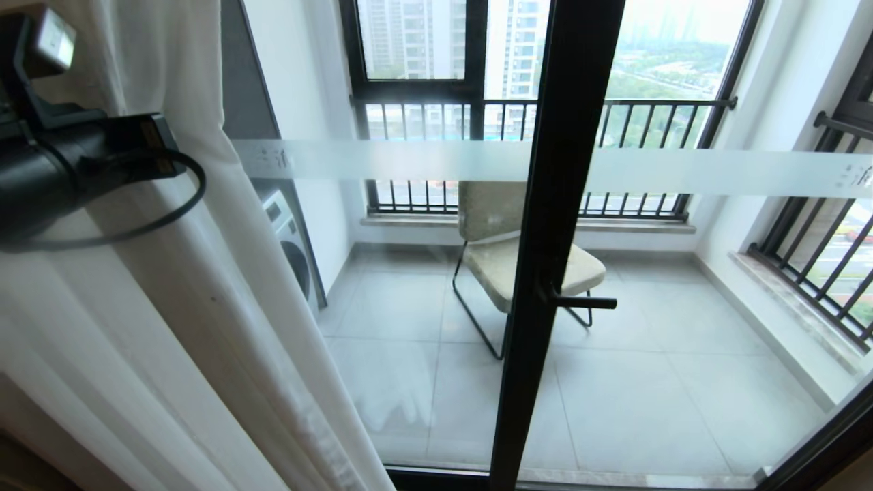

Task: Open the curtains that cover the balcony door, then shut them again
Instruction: Pull the inner curtains open on both sides

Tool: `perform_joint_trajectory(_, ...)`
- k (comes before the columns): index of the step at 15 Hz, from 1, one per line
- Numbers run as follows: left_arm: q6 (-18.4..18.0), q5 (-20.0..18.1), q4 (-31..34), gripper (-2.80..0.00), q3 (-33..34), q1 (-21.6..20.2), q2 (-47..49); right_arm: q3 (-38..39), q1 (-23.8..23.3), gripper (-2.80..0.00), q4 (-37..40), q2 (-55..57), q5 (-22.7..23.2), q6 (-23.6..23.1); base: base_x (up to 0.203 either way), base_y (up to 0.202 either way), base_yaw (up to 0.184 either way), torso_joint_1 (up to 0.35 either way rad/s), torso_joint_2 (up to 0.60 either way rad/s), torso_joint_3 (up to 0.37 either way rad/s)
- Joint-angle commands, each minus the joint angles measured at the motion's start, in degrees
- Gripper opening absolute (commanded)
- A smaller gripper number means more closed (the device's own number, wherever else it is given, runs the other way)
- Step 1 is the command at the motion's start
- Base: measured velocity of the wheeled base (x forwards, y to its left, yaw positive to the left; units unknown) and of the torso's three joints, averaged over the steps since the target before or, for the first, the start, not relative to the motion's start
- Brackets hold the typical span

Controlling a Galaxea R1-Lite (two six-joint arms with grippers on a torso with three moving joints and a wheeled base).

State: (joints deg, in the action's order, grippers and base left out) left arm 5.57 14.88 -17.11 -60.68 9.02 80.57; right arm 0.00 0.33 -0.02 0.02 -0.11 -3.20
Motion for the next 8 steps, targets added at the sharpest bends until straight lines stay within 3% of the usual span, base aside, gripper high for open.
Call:
perform_joint_trajectory(1,0.6,0.1,0.0,-2.8,0.2,-0.6,-0.1,0.0,0.0,-2.8,0.0,0.0,0.0,-0.1,0.0,0.194,0.002,0.001,0.0,0.002)
perform_joint_trajectory(8,0.7,-0.1,0.0,-2.8,1.1,-1.3,-0.4,0.0,0.0,-2.8,0.0,0.0,0.0,-0.1,0.0,0.192,0.001,0.003,0.0,0.004)
